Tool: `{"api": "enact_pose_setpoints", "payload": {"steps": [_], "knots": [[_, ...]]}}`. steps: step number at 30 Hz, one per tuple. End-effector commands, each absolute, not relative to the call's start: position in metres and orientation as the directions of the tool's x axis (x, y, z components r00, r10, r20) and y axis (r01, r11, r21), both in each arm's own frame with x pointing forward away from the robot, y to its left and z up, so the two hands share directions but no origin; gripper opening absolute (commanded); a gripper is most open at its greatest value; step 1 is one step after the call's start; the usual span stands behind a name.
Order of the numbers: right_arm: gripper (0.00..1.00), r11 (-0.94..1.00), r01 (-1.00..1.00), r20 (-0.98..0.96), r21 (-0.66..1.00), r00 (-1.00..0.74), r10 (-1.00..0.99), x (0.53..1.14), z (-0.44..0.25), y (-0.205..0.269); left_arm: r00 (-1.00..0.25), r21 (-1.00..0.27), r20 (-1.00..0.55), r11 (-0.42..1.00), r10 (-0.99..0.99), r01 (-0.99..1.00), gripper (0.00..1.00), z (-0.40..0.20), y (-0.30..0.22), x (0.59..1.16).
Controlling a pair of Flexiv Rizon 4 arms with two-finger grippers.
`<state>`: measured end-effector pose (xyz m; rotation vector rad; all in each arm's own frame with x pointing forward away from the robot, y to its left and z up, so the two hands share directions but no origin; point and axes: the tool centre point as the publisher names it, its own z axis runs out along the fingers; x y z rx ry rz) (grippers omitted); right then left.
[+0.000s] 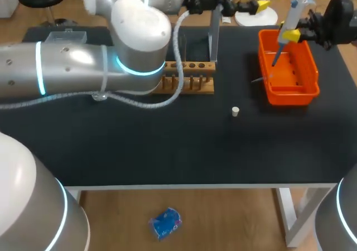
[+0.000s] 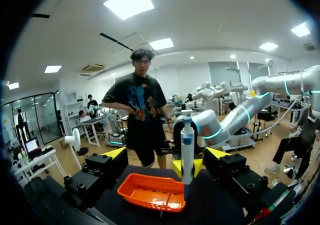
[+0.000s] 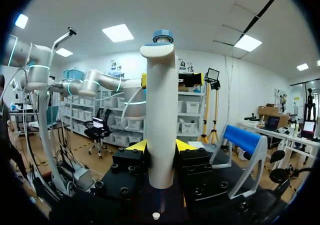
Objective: Invert the test tube, pick up the pipette, mount the tip to pipette, aspirate from beaker and dispense into the tube, eject the tip, return the pipette, and cap with the stopper.
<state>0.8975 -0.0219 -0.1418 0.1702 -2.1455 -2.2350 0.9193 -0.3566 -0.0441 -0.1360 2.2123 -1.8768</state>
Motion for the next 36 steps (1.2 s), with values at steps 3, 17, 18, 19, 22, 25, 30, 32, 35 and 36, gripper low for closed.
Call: {"api": "enact_pose_setpoints", "payload": {"steps": [3,17,18,19,22,25,30,32,35,36], "knots": [[0.0,-0.021,-0.047,-0.049,0.999,-0.997,-0.063,0.867,-0.143,0.005,-0.954,-0.989,-0.122,0.11,-0.272,0.095,1.0,-0.053,-0.312,0.892],[0.0,-0.013,-0.039,-0.04,0.999,-0.992,-0.117,0.842,-0.145,0.041,-0.921,-0.987,-0.128,0.137,-0.368,0.082,1.0,-0.067,-0.261,0.869],[0.0,-0.013,-0.039,-0.04,0.999,-0.992,-0.117,0.842,-0.145,0.041,-0.921,-0.987,-0.128,0.137,-0.368,0.082,1.0,-0.067,-0.261,0.869],[0.0,-0.013,-0.039,-0.04,0.999,-0.992,-0.117,0.842,-0.145,0.041,-0.921,-0.987,-0.128,0.137,-0.368,0.082,1.0,-0.067,-0.261,0.869],[0.0,-0.013,-0.039,-0.04,0.999,-0.992,-0.117,0.842,-0.145,0.041,-0.921,-0.987,-0.128,0.137,-0.368,0.082,1.0,-0.067,-0.261,0.869],[0.0,-0.013,-0.039,-0.04,0.999,-0.992,-0.117,0.842,-0.145,0.041,-0.921,-0.987,-0.128,0.137,-0.368,0.082,1.0,-0.067,-0.261,0.869],[0.0,-0.013,-0.039,-0.04,0.999,-0.992,-0.117,0.842,-0.145,0.041,-0.921,-0.987,-0.128,0.137,-0.368,0.082,1.0,-0.067,-0.261,0.869],[0.0,-0.013,-0.039,-0.04,0.999,-0.992,-0.117,0.842,-0.145,0.041,-0.921,-0.987,-0.128,0.137,-0.368,0.082,1.0,-0.067,-0.261,0.869],[0.0,-0.013,-0.039,-0.04,0.999,-0.992,-0.117,0.842,-0.145,0.041,-0.921,-0.987,-0.128,0.137,-0.368,0.082,1.0,-0.067,-0.261,0.869],[0.0,-0.013,-0.039,-0.04,0.999,-0.992,-0.117,0.842,-0.145,0.041,-0.921,-0.987,-0.128,0.137,-0.368,0.082,1.0,-0.067,-0.261,0.869]]}}
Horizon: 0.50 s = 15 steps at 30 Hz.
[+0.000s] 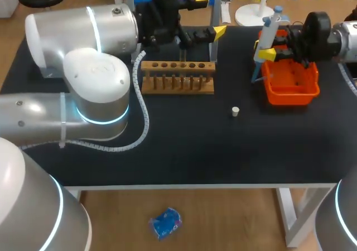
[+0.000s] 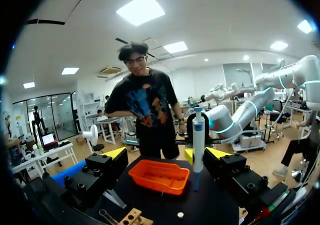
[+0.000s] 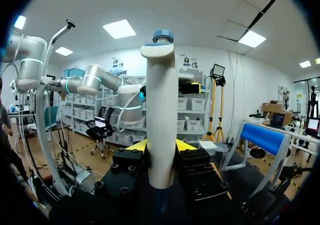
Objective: Invert the test tube, pick up the pipette, mount the tip to pipette, aspirate from beaker and dispense into the tube, eject the tip, return the pipette, and cap with the stopper.
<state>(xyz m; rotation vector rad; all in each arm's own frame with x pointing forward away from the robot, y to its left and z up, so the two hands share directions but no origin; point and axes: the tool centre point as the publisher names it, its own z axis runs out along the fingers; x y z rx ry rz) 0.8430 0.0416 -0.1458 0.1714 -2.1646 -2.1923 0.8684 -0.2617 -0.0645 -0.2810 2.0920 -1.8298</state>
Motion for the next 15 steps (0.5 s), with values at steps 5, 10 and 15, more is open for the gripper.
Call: {"api": "enact_pose_setpoints", "payload": {"steps": [5,10,15], "knots": [[0.0,-0.013,-0.003,-0.005,1.0,-0.991,-0.131,0.837,-0.164,0.051,-0.928,-0.989,-0.123,0.124,-0.351,0.084,1.0,-0.075,-0.245,0.87],[0.0,-0.015,0.02,0.017,1.0,-0.988,-0.154,0.835,-0.179,0.074,-0.929,-0.99,-0.119,0.12,-0.35,0.081,1.0,-0.086,-0.222,0.869],[0.0,-0.008,0.024,0.022,1.0,-0.982,-0.186,0.834,-0.185,0.1,-0.926,-0.989,-0.125,0.123,-0.357,0.086,1.0,-0.098,-0.202,0.869]]}}
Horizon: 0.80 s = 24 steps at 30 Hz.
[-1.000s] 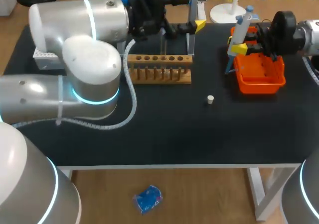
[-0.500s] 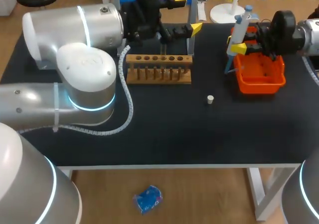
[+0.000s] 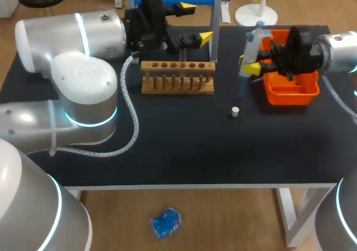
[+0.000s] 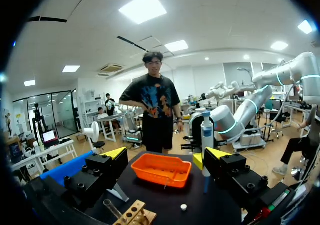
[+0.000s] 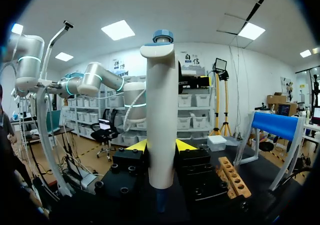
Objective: Invert the test tube, pick up the pipette, mount the tip to pipette, aspirate from beaker and dispense into the tube, eject the tip, return the pipette, and cap with the stopper.
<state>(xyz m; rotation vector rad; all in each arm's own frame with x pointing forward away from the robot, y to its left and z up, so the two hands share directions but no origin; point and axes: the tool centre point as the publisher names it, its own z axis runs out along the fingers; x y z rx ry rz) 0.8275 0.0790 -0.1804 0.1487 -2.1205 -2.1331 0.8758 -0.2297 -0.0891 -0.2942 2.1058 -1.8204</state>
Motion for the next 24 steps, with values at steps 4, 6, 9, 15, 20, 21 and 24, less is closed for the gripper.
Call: {"api": "enact_pose_setpoints", "payload": {"steps": [4,6,9,15,20,21,24], "knots": [[0.0,-0.001,0.021,0.021,1.0,-0.977,-0.213,0.835,-0.186,0.118,-0.931,-0.993,-0.104,0.09,-0.349,0.078,1.0,-0.107,-0.189,0.869],[0.0,0.005,0.024,0.025,1.0,-0.974,-0.224,0.836,-0.188,0.126,-0.934,-0.995,-0.093,0.073,-0.344,0.072,1.0,-0.111,-0.182,0.869],[0.0,0.014,0.024,0.027,1.0,-0.971,-0.239,0.837,-0.188,0.137,-0.932,-0.996,-0.084,0.069,-0.353,0.064,1.0,-0.116,-0.177,0.868],[0.0,0.014,0.024,0.027,1.0,-0.971,-0.239,0.837,-0.188,0.137,-0.932,-0.996,-0.084,0.069,-0.353,0.064,1.0,-0.116,-0.177,0.868],[0.0,0.014,0.024,0.027,1.0,-0.971,-0.239,0.837,-0.188,0.137,-0.932,-0.996,-0.084,0.069,-0.353,0.064,1.0,-0.116,-0.177,0.868],[0.0,0.014,0.024,0.027,1.0,-0.971,-0.239,0.837,-0.188,0.137,-0.932,-0.996,-0.084,0.069,-0.353,0.064,1.0,-0.116,-0.177,0.868],[0.0,0.014,0.024,0.027,1.0,-0.971,-0.239,0.837,-0.188,0.137,-0.932,-0.996,-0.084,0.069,-0.353,0.064,1.0,-0.116,-0.177,0.868]]}}
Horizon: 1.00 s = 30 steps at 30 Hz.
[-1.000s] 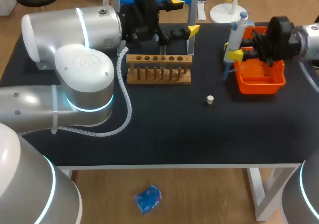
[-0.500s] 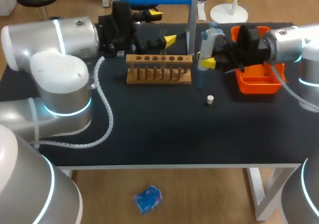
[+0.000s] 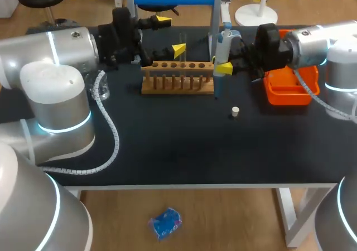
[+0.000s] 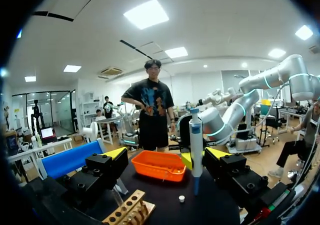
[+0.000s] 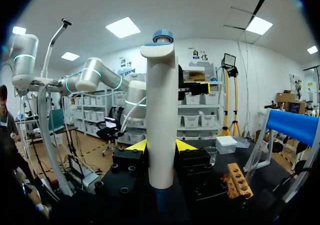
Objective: Invert the test tube, pick up the pipette, mount the tip to pipette, aspirate from beaker and dispense into the tube, eject the tip, return the pipette, and cap with the stopper.
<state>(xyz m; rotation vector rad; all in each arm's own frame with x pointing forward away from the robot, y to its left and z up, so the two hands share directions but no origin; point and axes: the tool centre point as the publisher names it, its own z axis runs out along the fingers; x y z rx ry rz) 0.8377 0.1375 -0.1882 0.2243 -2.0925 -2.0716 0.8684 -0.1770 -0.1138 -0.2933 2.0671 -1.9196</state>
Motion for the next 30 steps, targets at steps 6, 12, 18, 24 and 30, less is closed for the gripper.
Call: {"api": "enact_pose_setpoints", "payload": {"steps": [6,12,18,24,30], "knots": [[0.0,0.024,0.024,0.03,0.999,-0.963,-0.267,0.844,-0.198,0.153,-0.955,-0.995,-0.09,0.066,-0.282,0.074,1.0,-0.122,-0.176,0.868],[0.0,0.036,0.015,0.025,0.999,-0.953,-0.303,0.849,-0.205,0.167,-0.968,-0.994,-0.07,0.093,-0.242,0.048,1.0,-0.126,-0.173,0.867],[0.0,0.049,-0.035,-0.018,0.998,-0.947,-0.32,0.857,-0.202,0.183,-0.962,-0.996,-0.051,0.078,-0.267,0.031,1.0,-0.132,-0.171,0.869],[0.0,0.027,-0.088,-0.073,0.996,-0.938,-0.339,0.866,-0.196,0.199,-0.97,-0.999,-0.017,0.033,-0.245,0.009,1.0,-0.14,-0.176,0.869],[0.0,0.005,-0.103,-0.094,0.995,-0.93,-0.356,0.867,-0.19,0.207,-0.97,-1.0,-0.014,0.016,-0.242,0.01,1.0,-0.141,-0.177,0.872]]}}
